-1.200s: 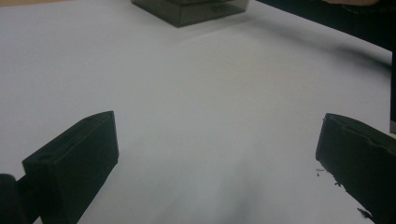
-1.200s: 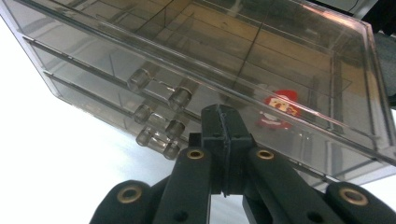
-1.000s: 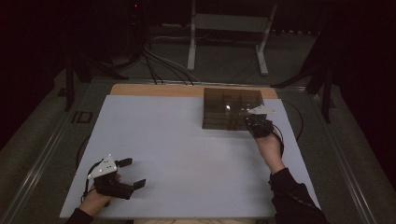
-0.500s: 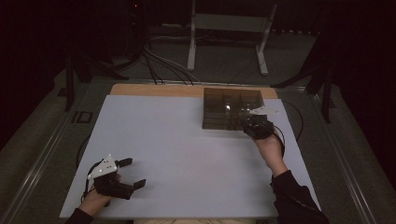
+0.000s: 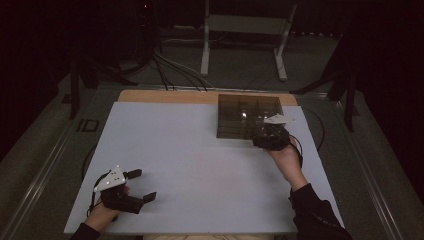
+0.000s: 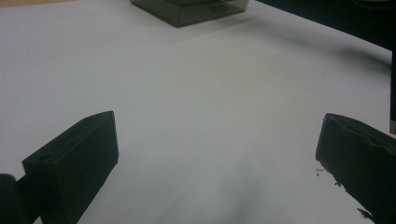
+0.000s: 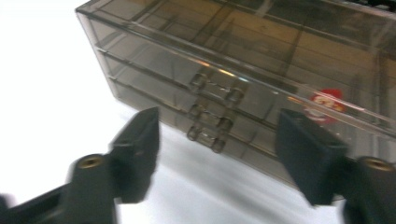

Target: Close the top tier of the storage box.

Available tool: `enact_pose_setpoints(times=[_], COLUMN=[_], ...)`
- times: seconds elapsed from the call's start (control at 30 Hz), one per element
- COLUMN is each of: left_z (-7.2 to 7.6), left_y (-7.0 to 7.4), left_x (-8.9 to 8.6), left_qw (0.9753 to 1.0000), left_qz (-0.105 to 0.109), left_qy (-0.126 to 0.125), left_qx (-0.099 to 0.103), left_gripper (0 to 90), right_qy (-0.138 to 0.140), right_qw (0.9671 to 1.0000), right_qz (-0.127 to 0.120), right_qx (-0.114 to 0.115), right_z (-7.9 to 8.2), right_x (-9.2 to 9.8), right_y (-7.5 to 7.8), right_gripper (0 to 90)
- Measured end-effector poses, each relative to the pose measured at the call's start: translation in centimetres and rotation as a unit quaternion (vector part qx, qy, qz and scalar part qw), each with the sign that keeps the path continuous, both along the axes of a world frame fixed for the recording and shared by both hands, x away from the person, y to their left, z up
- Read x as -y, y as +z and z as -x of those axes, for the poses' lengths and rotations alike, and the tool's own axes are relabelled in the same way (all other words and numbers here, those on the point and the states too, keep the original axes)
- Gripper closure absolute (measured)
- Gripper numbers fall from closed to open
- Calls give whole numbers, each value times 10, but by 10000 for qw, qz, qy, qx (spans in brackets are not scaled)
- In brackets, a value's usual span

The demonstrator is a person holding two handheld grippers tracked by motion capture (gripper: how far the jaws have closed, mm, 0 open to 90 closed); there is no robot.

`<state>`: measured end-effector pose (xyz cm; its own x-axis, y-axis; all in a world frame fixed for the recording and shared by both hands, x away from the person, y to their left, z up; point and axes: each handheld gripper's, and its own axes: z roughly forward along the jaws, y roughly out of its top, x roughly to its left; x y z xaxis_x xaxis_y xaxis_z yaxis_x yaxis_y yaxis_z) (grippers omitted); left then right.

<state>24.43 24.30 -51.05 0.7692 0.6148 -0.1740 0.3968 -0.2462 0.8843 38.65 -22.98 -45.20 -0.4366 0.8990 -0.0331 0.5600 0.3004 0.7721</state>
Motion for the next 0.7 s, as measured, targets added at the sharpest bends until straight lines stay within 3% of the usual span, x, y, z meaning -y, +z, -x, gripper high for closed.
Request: enact_pose_setpoints(times=[0.43, 0.7], left_z=[-1, -4], left_y=[0, -1], left_x=[1, 2], left_qw=[10000, 10000], left_qz=[-10, -14], left_qy=[11, 21], left_qx=[-25, -68], left_gripper=[0, 0], right_qy=[443, 602], right_qw=[9985, 9978], right_qz=[-260, -250], right_qx=[-184, -138], right_z=[3, 5], right_x=[-7, -9], right_y=[1, 5], right_gripper=[0, 0])
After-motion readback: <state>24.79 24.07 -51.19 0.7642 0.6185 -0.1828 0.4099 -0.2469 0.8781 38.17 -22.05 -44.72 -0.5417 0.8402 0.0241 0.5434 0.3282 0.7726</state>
